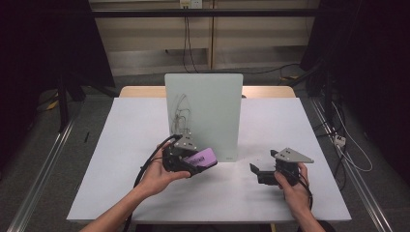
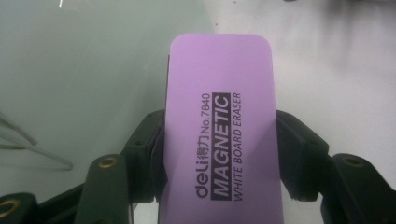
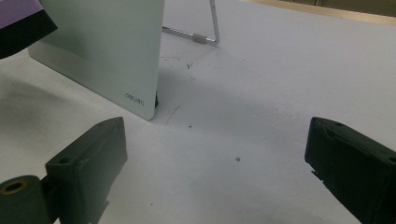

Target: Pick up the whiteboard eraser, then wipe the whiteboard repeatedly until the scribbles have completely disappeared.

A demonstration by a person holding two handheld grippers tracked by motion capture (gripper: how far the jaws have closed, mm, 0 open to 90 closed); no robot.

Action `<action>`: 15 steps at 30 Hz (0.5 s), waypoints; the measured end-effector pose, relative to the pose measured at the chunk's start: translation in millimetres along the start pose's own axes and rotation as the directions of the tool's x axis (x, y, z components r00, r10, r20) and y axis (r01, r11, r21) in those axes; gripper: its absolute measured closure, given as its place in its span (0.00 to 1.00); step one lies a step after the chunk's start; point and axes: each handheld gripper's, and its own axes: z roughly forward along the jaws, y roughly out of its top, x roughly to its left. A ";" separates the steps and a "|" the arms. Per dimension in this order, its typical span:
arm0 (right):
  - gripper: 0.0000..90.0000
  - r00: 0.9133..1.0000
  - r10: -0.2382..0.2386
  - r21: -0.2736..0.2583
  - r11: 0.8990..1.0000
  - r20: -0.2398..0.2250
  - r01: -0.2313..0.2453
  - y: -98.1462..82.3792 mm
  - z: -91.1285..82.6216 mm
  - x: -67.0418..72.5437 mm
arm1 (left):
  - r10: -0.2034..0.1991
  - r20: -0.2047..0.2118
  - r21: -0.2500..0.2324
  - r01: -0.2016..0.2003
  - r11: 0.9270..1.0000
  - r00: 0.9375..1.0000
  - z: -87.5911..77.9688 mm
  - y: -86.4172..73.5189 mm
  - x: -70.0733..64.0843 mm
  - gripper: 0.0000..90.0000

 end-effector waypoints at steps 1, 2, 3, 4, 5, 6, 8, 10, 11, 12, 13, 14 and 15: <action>0.06 1.000 0.002 0.000 1.000 -0.001 -0.002 0.1 -0.4 0.3 | 0.007 -0.029 0.011 -0.006 1.000 1.000 -1.5 0.7 -1.4 0.46; 0.06 1.000 0.002 0.000 1.000 -0.001 -0.002 0.1 -0.4 0.3 | 0.006 0.004 -0.006 -0.006 1.000 1.000 -1.9 0.4 -0.2 0.46; 0.06 1.000 0.001 0.000 1.000 -0.001 -0.001 0.1 -0.4 0.1 | 0.010 0.002 -0.006 -0.010 1.000 1.000 -3.4 0.7 -0.1 0.46; 0.06 1.000 0.002 0.002 1.000 0.001 -0.002 0.0 -0.4 0.0 | 0.015 -0.002 -0.013 -0.015 1.000 1.000 -4.4 0.7 0.1 0.46; 0.06 1.000 0.000 0.002 1.000 0.001 0.000 0.0 -0.4 -0.3 | 0.013 -0.007 -0.020 -0.013 1.000 1.000 -5.0 0.5 -0.4 0.46; 0.06 1.000 0.004 -0.002 1.000 0.003 -0.004 0.2 -0.4 -0.2 | 0.018 -0.039 0.002 -0.017 1.000 0.999 -8.1 1.5 -2.0 0.46; 0.06 1.000 0.007 -0.002 1.000 0.003 -0.007 0.9 0.0 -0.6 | 0.017 0.007 -0.022 -0.016 1.000 1.000 -8.4 0.5 -1.7 0.46; 0.07 1.000 0.007 -0.004 1.000 0.007 -0.007 1.5 1.4 -0.4 | 0.027 0.002 -0.030 -0.027 0.999 1.000 -10.6 0.8 -2.5 0.46; 0.07 1.000 0.007 -0.002 1.000 0.006 -0.007 1.6 1.7 -0.6 | 0.025 0.007 -0.031 -0.025 0.999 1.000 -12.6 1.2 -1.9 0.46; 0.07 1.000 0.010 0.001 1.000 0.006 -0.010 1.5 2.2 -0.7 | 0.026 0.007 -0.036 -0.025 0.999 1.000 -13.8 1.6 -1.3 0.46; 0.07 1.000 0.012 0.003 1.000 0.007 -0.012 1.5 2.2 -0.7 | 0.023 0.004 -0.045 -0.023 0.999 1.000 -15.5 2.1 -0.9 0.46; 0.07 1.000 0.012 0.003 1.000 0.008 -0.012 1.3 2.2 -0.7 | 0.023 0.002 -0.049 -0.023 0.999 1.000 -17.9 2.6 0.0 0.46; 0.07 1.000 0.013 0.003 1.000 0.009 -0.013 1.2 1.9 -0.8 | 0.025 -0.001 -0.058 -0.025 0.998 1.000 -21.1 3.5 1.2 0.46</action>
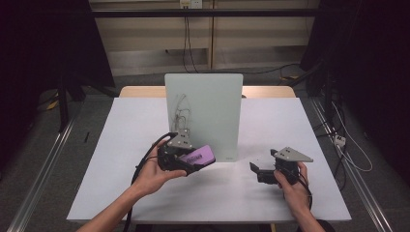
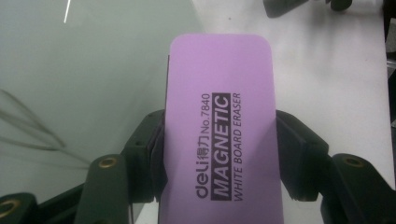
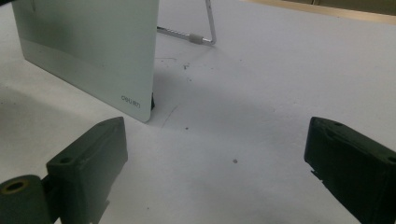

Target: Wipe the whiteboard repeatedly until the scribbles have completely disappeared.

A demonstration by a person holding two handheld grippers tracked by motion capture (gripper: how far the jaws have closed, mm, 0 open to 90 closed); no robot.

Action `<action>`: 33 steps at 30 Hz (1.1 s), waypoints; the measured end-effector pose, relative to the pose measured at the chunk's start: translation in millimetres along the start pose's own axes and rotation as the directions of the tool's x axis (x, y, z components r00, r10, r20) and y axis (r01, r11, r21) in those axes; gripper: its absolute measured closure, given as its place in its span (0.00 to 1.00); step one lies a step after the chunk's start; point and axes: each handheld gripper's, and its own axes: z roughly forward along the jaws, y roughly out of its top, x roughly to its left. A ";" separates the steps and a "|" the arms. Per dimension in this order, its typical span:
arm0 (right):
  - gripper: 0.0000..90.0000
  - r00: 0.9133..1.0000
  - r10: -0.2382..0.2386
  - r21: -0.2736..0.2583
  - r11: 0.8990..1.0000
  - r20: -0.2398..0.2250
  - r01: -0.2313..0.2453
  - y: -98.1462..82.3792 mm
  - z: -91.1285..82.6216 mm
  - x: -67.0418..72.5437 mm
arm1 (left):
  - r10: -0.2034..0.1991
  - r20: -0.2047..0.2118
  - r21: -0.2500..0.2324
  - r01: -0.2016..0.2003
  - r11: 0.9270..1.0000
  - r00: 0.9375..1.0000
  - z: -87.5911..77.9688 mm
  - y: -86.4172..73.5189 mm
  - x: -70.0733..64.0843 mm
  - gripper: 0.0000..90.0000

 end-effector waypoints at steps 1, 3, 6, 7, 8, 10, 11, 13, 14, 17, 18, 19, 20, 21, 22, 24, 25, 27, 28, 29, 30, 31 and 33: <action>0.07 1.000 0.002 -0.001 1.000 -0.001 -0.002 -0.1 -0.5 0.3 | 0.003 0.002 -0.001 -0.003 1.000 1.000 -2.0 0.7 0.6 0.46; 0.06 1.000 0.001 -0.001 1.000 -0.002 -0.001 -0.1 -1.2 0.8 | 0.018 -0.007 -0.006 -0.018 1.000 1.000 -6.2 2.3 1.3 0.46; 0.06 1.000 -0.006 0.001 1.000 -0.007 0.006 -0.5 -1.4 0.4 | 0.021 -0.016 -0.014 -0.021 1.000 1.000 -11.5 4.2 3.2 0.46; 0.06 1.000 -0.006 0.001 1.000 -0.007 0.006 -0.6 -1.4 0.3 | 0.018 -0.020 -0.014 -0.019 1.000 1.000 -12.8 4.5 3.4 0.46; 0.06 1.000 -0.005 0.000 1.000 -0.007 0.005 -0.6 -1.5 0.4 | 0.018 -0.022 -0.021 -0.019 1.000 1.000 -14.6 4.8 4.1 0.46; 0.06 1.000 -0.011 -0.001 1.000 -0.009 0.011 -0.6 -1.5 0.4 | 0.012 -0.024 -0.025 -0.013 1.000 1.000 -18.7 5.2 5.9 0.46; 0.06 1.000 -0.011 -0.001 1.000 -0.010 0.011 -0.6 -1.5 0.6 | 0.006 -0.062 -0.017 -0.007 1.000 0.998 -21.1 5.9 5.2 0.46; 0.06 1.000 -0.014 -0.001 1.000 -0.011 0.014 -0.7 -1.6 1.1 | -0.007 -0.034 -0.044 0.005 0.999 0.999 -24.5 5.4 8.4 0.46; 0.06 1.000 -0.014 0.000 1.000 -0.011 0.014 -0.8 -1.8 1.4 | -0.012 -0.031 -0.051 0.010 0.999 0.999 -25.6 5.5 9.0 0.46; 0.06 1.000 -0.016 -0.003 1.000 -0.011 0.016 -1.0 -2.7 1.3 | -0.007 -0.038 -0.051 0.005 0.999 0.999 -31.8 7.0 10.0 0.46; 0.06 1.000 -0.016 -0.004 1.000 -0.010 0.016 -1.1 -2.7 1.0 | -0.007 -0.043 -0.058 0.004 0.998 0.999 -33.3 7.4 9.8 0.46; 0.06 1.000 -0.014 -0.004 1.000 -0.009 0.014 -1.2 -2.7 0.8 | -0.003 -0.045 -0.063 0.000 0.998 0.999 -35.6 8.0 10.0 0.46; 0.06 1.000 -0.008 -0.005 1.000 -0.009 0.008 -1.1 -2.6 0.9 | -0.006 -0.049 -0.071 0.002 0.997 0.999 -37.0 8.4 9.9 0.46; 0.06 1.000 -0.010 -0.006 1.000 -0.008 0.010 -1.1 -2.5 0.8 | -0.005 -0.052 -0.073 0.001 0.997 0.999 -38.1 8.5 10.0 0.46; 0.06 1.000 -0.010 -0.006 1.000 -0.009 0.010 -1.1 -2.4 0.9 | 0.001 -0.053 -0.067 -0.004 0.998 0.999 -39.4 8.6 10.1 0.46; 0.06 1.000 -0.012 -0.003 1.000 -0.008 0.012 -1.0 -2.2 1.1 | 0.002 -0.055 -0.077 -0.006 0.997 0.998 -39.9 7.9 10.0 0.46; 0.06 1.000 -0.014 -0.004 1.000 -0.008 0.014 -0.8 -2.2 1.3 | 0.008 -0.059 -0.074 -0.013 0.997 0.998 -41.0 8.0 10.3 0.46; 0.06 1.000 -0.017 -0.003 1.000 -0.009 0.017 -0.7 -2.2 1.6 | 0.005 -0.064 -0.079 -0.010 0.997 0.998 -43.3 8.4 10.7 0.46; 0.06 1.000 -0.016 -0.003 1.000 -0.009 0.016 -0.6 -2.4 1.9 | 0.010 -0.069 -0.084 -0.016 0.996 0.998 -44.3 8.5 10.9 0.46; 0.06 1.000 -0.017 -0.003 1.000 -0.009 0.017 -0.6 -2.4 1.8 | 0.010 -0.071 -0.091 -0.016 0.996 0.997 -45.5 8.8 10.8 0.46; 0.06 1.000 -0.016 -0.003 1.000 -0.010 0.016 -0.6 -2.5 2.0 | 0.011 -0.073 -0.093 -0.018 0.995 0.997 -47.2 9.3 10.9 0.46; 0.06 1.000 -0.017 -0.003 1.000 -0.009 0.017 -0.6 -2.3 1.9 | 0.014 -0.078 -0.092 -0.021 0.996 0.997 -49.0 9.9 11.1 0.46; 0.06 1.000 -0.016 -0.001 1.000 -0.009 0.016 -0.7 -2.2 1.9 | 0.014 -0.092 -0.100 -0.023 0.995 0.996 -53.5 11.2 11.9 0.46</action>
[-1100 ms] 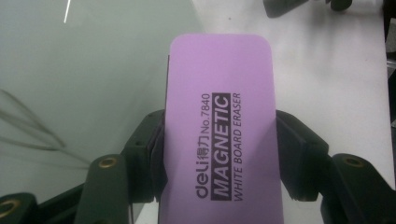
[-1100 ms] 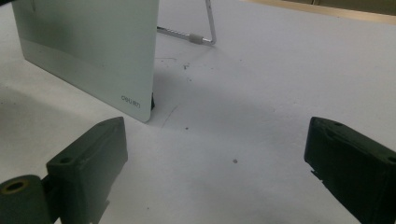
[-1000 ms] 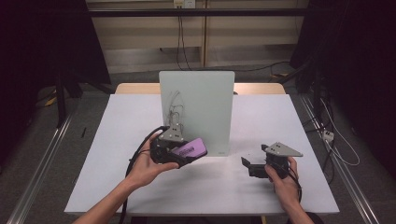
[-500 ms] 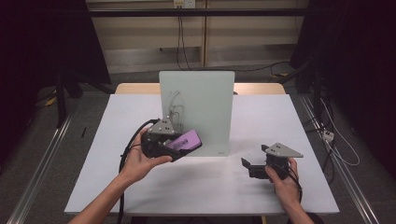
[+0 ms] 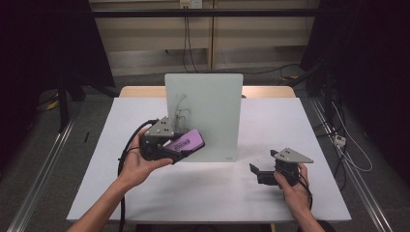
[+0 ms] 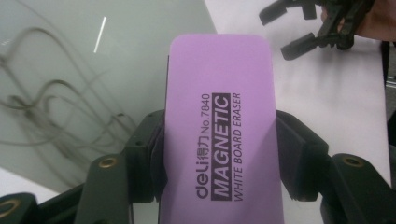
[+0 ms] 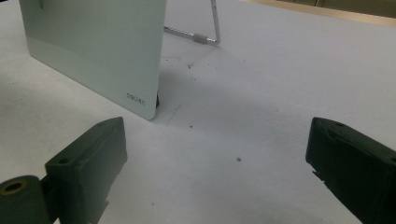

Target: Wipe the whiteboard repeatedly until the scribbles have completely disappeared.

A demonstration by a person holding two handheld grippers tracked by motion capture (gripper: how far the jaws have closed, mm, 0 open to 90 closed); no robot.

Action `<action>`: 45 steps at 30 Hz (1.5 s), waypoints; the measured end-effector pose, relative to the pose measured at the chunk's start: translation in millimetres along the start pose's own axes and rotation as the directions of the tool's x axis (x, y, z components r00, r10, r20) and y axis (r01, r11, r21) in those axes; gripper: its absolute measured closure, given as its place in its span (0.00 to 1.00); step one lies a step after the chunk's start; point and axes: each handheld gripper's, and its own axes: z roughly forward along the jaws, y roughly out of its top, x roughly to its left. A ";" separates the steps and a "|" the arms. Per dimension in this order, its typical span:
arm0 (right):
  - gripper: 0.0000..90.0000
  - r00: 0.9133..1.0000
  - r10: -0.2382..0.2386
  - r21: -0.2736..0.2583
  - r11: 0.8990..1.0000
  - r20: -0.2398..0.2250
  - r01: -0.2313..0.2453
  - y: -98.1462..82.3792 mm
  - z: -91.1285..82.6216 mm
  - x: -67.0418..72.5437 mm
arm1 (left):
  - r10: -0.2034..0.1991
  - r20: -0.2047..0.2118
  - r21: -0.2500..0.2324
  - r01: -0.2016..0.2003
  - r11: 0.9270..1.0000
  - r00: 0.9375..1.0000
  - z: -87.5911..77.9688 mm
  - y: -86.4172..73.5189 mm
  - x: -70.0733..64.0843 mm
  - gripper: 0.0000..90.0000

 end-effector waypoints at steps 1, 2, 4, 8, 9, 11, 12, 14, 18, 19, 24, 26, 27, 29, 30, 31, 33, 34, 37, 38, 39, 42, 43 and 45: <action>0.06 1.000 0.001 0.000 1.000 -0.001 -0.001 -0.1 0.1 0.0 | -0.001 -0.005 -0.003 0.001 1.000 1.000 -1.5 0.4 0.5 0.46; 0.06 1.000 0.001 0.000 1.000 -0.001 -0.001 -0.1 0.1 0.0 | -0.001 -0.010 -0.009 0.001 1.000 1.000 -3.1 0.7 1.1 0.46; 0.06 1.000 0.001 0.001 1.000 0.000 -0.001 -0.1 0.3 -0.2 | 0.001 -0.017 -0.017 -0.001 1.000 1.000 -7.2 1.5 2.6 0.46; 0.06 1.000 0.002 -0.001 1.000 0.001 -0.002 0.0 0.2 -0.4 | 0.007 -0.035 -0.024 -0.008 1.000 0.999 -15.3 3.5 5.5 0.46; 0.06 1.000 0.001 -0.001 1.000 0.002 -0.001 -0.1 0.4 -0.6 | 0.008 -0.043 -0.027 -0.010 1.000 0.999 -17.3 4.1 6.2 0.46; 0.06 1.000 0.003 0.001 1.000 0.001 -0.003 -0.1 0.6 -0.4 | 0.007 -0.056 -0.038 -0.009 0.999 0.998 -22.7 5.3 7.7 0.46; 0.06 1.000 0.002 0.000 1.000 0.001 -0.002 -0.1 0.6 -0.5 | 0.007 -0.064 -0.044 -0.010 0.999 0.998 -25.0 5.9 8.3 0.46; 0.06 1.000 0.002 0.001 1.000 0.000 -0.002 -0.2 0.5 -0.4 | 0.007 -0.079 -0.048 -0.011 0.999 0.997 -29.4 7.4 9.6 0.46; 0.06 1.000 0.006 0.002 1.000 -0.001 -0.006 -0.1 1.0 -0.5 | 0.018 -0.111 -0.040 -0.023 0.999 0.994 -33.3 9.8 11.8 0.46; 0.06 1.000 0.004 0.002 1.000 0.000 -0.004 -0.1 1.1 -0.6 | 0.019 -0.116 -0.040 -0.024 0.999 0.993 -34.1 10.8 12.9 0.46; 0.06 1.000 0.007 0.003 1.000 0.003 -0.007 -0.1 1.2 -1.1 | 0.030 -0.145 -0.046 -0.037 0.998 0.989 -40.0 17.7 21.4 0.46; 0.06 1.000 0.008 0.003 1.000 0.004 -0.008 -0.1 1.3 -1.1 | 0.034 -0.158 -0.052 -0.043 0.998 0.987 -40.4 21.5 26.5 0.46; 0.06 1.000 0.008 0.003 1.000 0.004 -0.008 -0.1 1.4 -1.1 | 0.033 -0.167 -0.049 -0.042 0.998 0.985 -40.5 23.3 28.7 0.46; 0.06 1.000 0.007 0.003 1.000 0.003 -0.007 -0.1 1.5 -0.8 | 0.038 -0.181 -0.047 -0.047 0.998 0.983 -40.6 26.5 33.2 0.46; 0.06 1.000 0.008 0.003 1.000 0.002 -0.008 -0.1 1.5 -0.7 | 0.033 -0.188 -0.048 -0.042 0.998 0.982 -40.8 28.0 35.8 0.46; 0.06 1.000 0.008 0.003 1.000 0.002 -0.008 -0.1 1.4 -0.7 | 0.031 -0.190 -0.053 -0.042 0.998 0.981 -41.0 29.7 39.3 0.46; 0.06 1.000 0.008 0.003 1.000 0.004 -0.008 -0.1 1.4 -1.1 | 0.031 -0.196 -0.052 -0.042 0.998 0.980 -40.5 32.4 43.3 0.46; 0.06 1.000 0.008 0.004 1.000 0.005 -0.008 -0.1 1.4 -1.1 | 0.027 -0.197 -0.054 -0.038 0.998 0.980 -40.1 33.8 44.4 0.46; 0.06 1.000 0.006 0.003 1.000 0.003 -0.006 -0.2 1.6 -1.1 | 0.034 -0.203 -0.050 -0.045 0.998 0.979 -38.7 38.8 47.9 0.46; 0.06 1.000 0.007 0.003 1.000 0.003 -0.007 -0.2 1.6 -1.0 | 0.033 -0.201 -0.054 -0.045 0.998 0.979 -38.3 40.5 49.1 0.46; 0.06 1.000 0.007 0.003 1.000 0.003 -0.007 -0.2 1.6 -0.9 | 0.038 -0.199 -0.059 -0.051 0.997 0.979 -37.7 42.2 50.6 0.46; 0.06 1.000 0.007 0.003 1.000 0.003 -0.007 -0.2 1.5 -0.9 | 0.048 -0.204 -0.065 -0.063 0.996 0.978 -37.0 47.7 53.0 0.46; 0.06 1.000 0.007 0.004 1.000 0.003 -0.007 -0.2 1.4 -0.9 | 0.057 -0.207 -0.064 -0.072 0.995 0.977 -36.9 49.2 53.6 0.46; 0.06 1.000 0.007 0.003 1.000 0.003 -0.008 -0.2 1.5 -0.9 | 0.066 -0.208 -0.064 -0.081 0.995 0.976 -36.1 53.0 54.7 0.46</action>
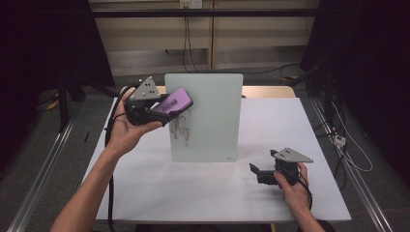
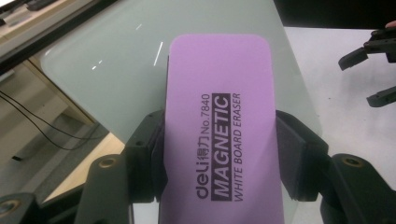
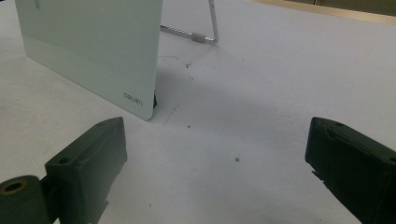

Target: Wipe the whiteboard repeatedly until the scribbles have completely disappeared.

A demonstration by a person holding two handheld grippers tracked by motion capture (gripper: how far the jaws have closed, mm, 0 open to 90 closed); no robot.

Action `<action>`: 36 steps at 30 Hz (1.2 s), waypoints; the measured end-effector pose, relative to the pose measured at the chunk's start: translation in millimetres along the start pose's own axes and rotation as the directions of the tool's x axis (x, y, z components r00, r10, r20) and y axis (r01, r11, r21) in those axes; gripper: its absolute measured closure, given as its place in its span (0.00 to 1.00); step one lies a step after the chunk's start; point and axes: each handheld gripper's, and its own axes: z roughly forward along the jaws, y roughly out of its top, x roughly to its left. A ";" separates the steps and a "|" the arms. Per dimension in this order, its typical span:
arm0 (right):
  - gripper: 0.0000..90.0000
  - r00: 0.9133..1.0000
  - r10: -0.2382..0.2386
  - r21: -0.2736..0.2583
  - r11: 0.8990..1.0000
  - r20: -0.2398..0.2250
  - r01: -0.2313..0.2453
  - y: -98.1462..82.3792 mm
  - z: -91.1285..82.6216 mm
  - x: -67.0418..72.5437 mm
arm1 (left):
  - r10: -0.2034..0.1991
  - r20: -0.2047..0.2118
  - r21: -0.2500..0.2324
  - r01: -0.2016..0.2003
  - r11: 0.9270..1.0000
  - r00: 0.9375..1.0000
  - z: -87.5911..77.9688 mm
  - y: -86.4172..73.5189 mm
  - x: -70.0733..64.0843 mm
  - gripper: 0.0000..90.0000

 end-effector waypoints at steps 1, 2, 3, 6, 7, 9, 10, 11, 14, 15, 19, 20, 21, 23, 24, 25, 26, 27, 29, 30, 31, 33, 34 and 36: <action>0.06 1.000 -0.001 0.000 1.000 0.000 0.001 0.0 0.1 -0.2 | 0.002 -0.005 -0.005 -0.002 1.000 1.000 0.5 1.3 -0.1 0.46; 0.06 1.000 0.002 -0.001 1.000 -0.001 -0.002 0.0 0.3 -0.4 | 0.006 -0.007 -0.003 -0.006 1.000 1.000 0.8 2.4 0.0 0.46; 0.06 1.000 0.005 0.000 1.000 -0.002 -0.005 0.0 0.1 -0.3 | 0.013 -0.008 -0.004 -0.013 1.000 1.000 1.3 3.2 0.3 0.46; 0.06 1.000 0.000 -0.001 1.000 -0.002 0.000 0.0 -0.2 -0.5 | 0.025 -0.012 0.000 -0.025 1.000 1.000 2.9 4.2 1.8 0.46; 0.06 1.000 0.000 -0.002 1.000 0.000 0.000 0.0 -0.1 -0.7 | 0.031 -0.011 0.002 -0.031 1.000 0.999 3.4 4.5 2.7 0.46; 0.06 1.000 0.000 -0.001 1.000 0.000 0.000 -0.1 0.2 -0.7 | 0.038 -0.018 -0.003 -0.038 0.999 0.999 4.7 4.8 3.4 0.46; 0.06 1.000 0.002 -0.001 1.000 -0.001 -0.002 0.0 0.2 -0.5 | 0.041 -0.019 -0.002 -0.041 0.999 0.999 4.9 5.5 4.3 0.46; 0.06 1.000 0.003 -0.001 1.000 -0.002 -0.003 0.0 0.2 -0.4 | 0.044 -0.020 -0.004 -0.044 0.999 0.999 5.3 5.9 5.1 0.46; 0.06 1.000 0.004 0.000 1.000 -0.001 -0.004 -0.1 0.3 -0.4 | 0.058 -0.032 -0.008 -0.058 0.998 0.998 7.6 7.1 8.3 0.46; 0.06 1.000 0.004 0.000 1.000 -0.001 -0.004 -0.1 0.3 -0.5 | 0.061 -0.034 -0.005 -0.061 0.998 0.998 8.3 7.4 9.7 0.46; 0.06 1.000 0.012 0.000 1.000 -0.005 -0.012 -0.3 0.5 -1.1 | 0.064 -0.025 -0.004 -0.064 0.998 0.998 12.4 6.8 13.8 0.46; 0.06 1.000 0.012 -0.001 1.000 -0.005 -0.012 -0.3 0.5 -1.3 | 0.064 -0.024 -0.006 -0.064 0.998 0.998 13.2 6.6 13.8 0.46; 0.06 1.000 0.016 -0.001 1.000 -0.005 -0.016 -0.3 0.6 -1.0 | 0.072 -0.026 0.001 -0.072 0.997 0.997 13.4 6.6 13.6 0.46; 0.06 1.000 0.015 -0.001 1.000 -0.005 -0.015 -0.2 0.7 -0.7 | 0.078 -0.033 0.006 -0.078 0.997 0.996 14.8 6.2 12.5 0.46; 0.06 1.000 0.015 -0.001 1.000 -0.006 -0.015 -0.2 0.7 -0.7 | 0.080 -0.033 0.010 -0.080 0.997 0.996 15.2 6.1 12.4 0.46; 0.06 1.000 0.015 -0.001 1.000 -0.005 -0.015 -0.2 0.7 -0.6 | 0.084 -0.036 0.013 -0.083 0.996 0.996 15.9 5.9 12.0 0.46; 0.06 1.000 0.013 -0.001 1.000 -0.005 -0.013 -0.2 0.8 -0.6 | 0.084 -0.034 0.014 -0.084 0.996 0.996 16.1 5.7 12.2 0.46; 0.06 1.000 0.014 -0.002 1.000 -0.006 -0.014 -0.2 0.6 -0.6 | 0.084 -0.034 0.015 -0.083 0.996 0.996 16.2 5.4 12.3 0.46; 0.06 1.000 0.012 -0.001 1.000 -0.006 -0.012 -0.1 0.4 -0.5 | 0.089 -0.040 0.014 -0.088 0.996 0.995 16.8 4.9 11.8 0.46; 0.06 1.000 0.010 0.000 1.000 -0.006 -0.010 -0.1 0.4 -0.4 | 0.088 -0.042 0.014 -0.088 0.996 0.995 17.1 4.9 11.4 0.46; 0.07 1.000 0.013 0.000 1.000 -0.007 -0.013 -0.1 0.4 -0.2 | 0.093 -0.041 0.019 -0.093 0.996 0.995 17.2 5.2 11.4 0.46; 0.07 1.000 0.008 0.000 1.000 -0.007 -0.008 -0.1 0.8 -0.3 | 0.097 -0.046 0.023 -0.096 0.995 0.994 17.8 5.1 10.8 0.46; 0.07 1.000 0.008 0.000 1.000 -0.008 -0.008 -0.1 0.8 -0.2 | 0.100 -0.048 0.024 -0.099 0.995 0.994 18.0 5.0 10.6 0.46; 0.07 1.000 0.009 0.000 1.000 -0.008 -0.009 -0.1 0.5 0.0 | 0.096 -0.050 0.018 -0.095 0.995 0.994 19.1 3.5 10.2 0.46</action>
